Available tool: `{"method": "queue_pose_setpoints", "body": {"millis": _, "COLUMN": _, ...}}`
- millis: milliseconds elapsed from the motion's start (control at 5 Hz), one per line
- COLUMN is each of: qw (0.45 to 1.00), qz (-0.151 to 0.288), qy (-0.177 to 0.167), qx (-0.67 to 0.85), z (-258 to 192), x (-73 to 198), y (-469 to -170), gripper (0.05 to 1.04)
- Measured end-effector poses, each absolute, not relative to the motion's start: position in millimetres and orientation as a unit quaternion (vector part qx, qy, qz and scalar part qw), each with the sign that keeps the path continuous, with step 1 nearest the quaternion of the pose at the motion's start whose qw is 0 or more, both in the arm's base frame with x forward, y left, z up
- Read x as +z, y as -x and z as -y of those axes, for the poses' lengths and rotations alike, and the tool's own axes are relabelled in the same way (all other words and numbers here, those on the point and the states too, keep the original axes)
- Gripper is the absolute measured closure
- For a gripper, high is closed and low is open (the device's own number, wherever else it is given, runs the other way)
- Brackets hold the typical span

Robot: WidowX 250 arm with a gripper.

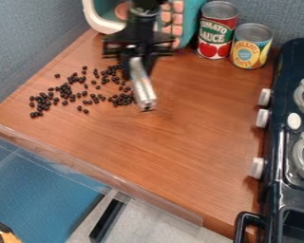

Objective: Sweep into pile

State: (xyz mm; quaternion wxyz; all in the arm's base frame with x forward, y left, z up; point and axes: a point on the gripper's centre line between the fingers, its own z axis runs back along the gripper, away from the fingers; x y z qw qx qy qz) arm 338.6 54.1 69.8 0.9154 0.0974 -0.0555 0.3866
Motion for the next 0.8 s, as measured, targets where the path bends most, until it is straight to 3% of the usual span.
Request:
{"method": "queue_pose_setpoints", "body": {"millis": 200, "qw": 0.891, "qz": 0.063, "qy": -0.096, "qx": 0.44, "z": -77.1, "x": 72.8, "y": -321.4, "gripper": 0.687}}
{"method": "queue_pose_setpoints", "body": {"millis": 800, "qw": 0.863, "qz": 0.047, "qy": -0.098, "qx": 0.494, "z": -130.5, "x": 46.5, "y": -272.2, "gripper": 0.687}}
